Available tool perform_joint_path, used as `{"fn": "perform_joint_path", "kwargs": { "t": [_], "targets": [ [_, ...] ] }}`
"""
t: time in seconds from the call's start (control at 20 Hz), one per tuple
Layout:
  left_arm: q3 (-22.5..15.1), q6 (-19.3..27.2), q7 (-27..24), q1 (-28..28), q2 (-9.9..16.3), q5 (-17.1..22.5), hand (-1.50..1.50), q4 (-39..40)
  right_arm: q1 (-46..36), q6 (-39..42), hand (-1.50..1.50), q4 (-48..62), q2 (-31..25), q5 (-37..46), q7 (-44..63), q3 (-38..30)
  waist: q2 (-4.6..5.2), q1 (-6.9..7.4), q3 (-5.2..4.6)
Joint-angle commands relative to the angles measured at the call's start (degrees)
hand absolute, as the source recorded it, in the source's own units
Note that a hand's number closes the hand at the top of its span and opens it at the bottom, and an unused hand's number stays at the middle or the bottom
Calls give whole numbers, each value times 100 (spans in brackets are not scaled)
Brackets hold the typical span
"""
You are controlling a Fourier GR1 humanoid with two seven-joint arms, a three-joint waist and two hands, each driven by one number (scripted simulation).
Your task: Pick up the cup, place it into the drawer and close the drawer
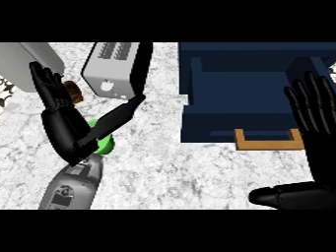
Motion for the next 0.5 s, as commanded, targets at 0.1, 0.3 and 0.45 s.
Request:
{"fn": "perform_joint_path", "kwargs": {
  "t": [0.1,0.3,0.45],
  "targets": [
    [362,75,309,-592,-5,-55,-150,437,-59,-45,-150,146,131,137,-149,75,-3,12,1],
    [135,324,-528,13,-5,638,-150,550,75,-154,-150,-198,217,380,-25,300,0,2,-2],
    [-91,450,-922,377,-5,987,-150,458,-194,-85,-150,287,135,230,-189,10,1,13,-2]
  ]
}}
